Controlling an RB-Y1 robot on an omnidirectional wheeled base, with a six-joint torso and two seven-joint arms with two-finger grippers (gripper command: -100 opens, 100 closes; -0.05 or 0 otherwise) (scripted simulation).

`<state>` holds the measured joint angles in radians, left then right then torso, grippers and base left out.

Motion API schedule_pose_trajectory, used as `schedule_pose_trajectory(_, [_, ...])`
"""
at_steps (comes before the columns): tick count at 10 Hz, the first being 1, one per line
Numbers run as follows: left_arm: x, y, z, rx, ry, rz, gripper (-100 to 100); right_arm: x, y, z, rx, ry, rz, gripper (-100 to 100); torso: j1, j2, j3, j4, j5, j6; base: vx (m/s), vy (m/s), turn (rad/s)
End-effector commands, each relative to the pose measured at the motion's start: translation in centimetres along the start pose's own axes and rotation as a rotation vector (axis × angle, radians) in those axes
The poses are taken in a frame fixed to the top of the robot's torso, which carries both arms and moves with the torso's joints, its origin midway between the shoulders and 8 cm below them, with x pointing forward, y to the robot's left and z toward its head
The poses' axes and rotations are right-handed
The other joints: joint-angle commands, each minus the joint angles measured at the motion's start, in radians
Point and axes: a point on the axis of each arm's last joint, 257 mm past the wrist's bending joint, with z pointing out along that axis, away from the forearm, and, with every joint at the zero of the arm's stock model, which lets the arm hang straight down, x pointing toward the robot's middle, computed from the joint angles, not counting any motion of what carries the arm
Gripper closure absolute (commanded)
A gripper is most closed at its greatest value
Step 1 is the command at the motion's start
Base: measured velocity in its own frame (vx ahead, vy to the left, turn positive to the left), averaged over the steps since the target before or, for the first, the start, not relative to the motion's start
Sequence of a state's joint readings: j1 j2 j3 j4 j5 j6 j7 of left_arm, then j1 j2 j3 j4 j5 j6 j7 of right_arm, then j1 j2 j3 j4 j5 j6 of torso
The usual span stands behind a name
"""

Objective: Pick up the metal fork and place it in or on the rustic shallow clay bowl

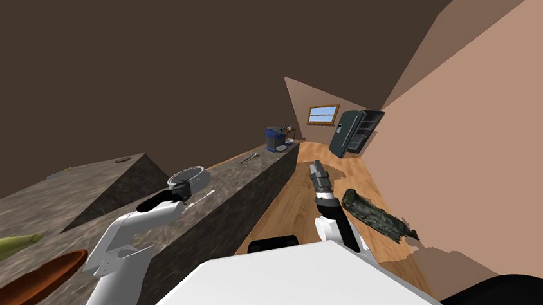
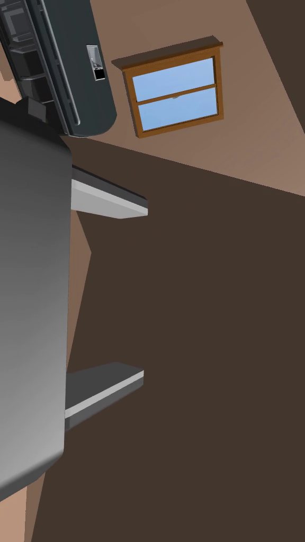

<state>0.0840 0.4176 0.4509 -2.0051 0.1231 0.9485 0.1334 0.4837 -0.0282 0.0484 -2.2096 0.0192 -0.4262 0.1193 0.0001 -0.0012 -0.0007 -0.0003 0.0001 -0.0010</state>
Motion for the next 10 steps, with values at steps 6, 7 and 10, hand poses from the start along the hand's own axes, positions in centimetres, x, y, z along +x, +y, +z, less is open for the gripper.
schedule_pose_trajectory(6, [-3.0, 4.7, 1.0, -0.202, -0.063, -0.052, -100, 0.0, 0.0, 0.0, 0.000, 0.000, 0.000, 0, 0.001, 0.000, 0.000, 0.000, 0.000, 0.000, 0.030, -0.001, -0.038])
schedule_pose_trajectory(7, [-3.0, 5.3, 0.8, -0.225, -0.066, -0.052, -100, 0.0, 0.0, 0.0, 0.000, 0.000, 0.000, 0, 0.000, -0.001, 0.000, 0.000, 0.000, 0.000, 0.034, 0.001, -0.028])
schedule_pose_trajectory(10, [-4.5, 7.9, 0.9, -0.337, -0.100, -0.085, -100, 0.0, 0.0, 0.0, 0.000, 0.000, 0.000, 0, 0.000, -0.002, -0.001, 0.000, 0.000, 0.000, 0.051, 0.000, -0.028])
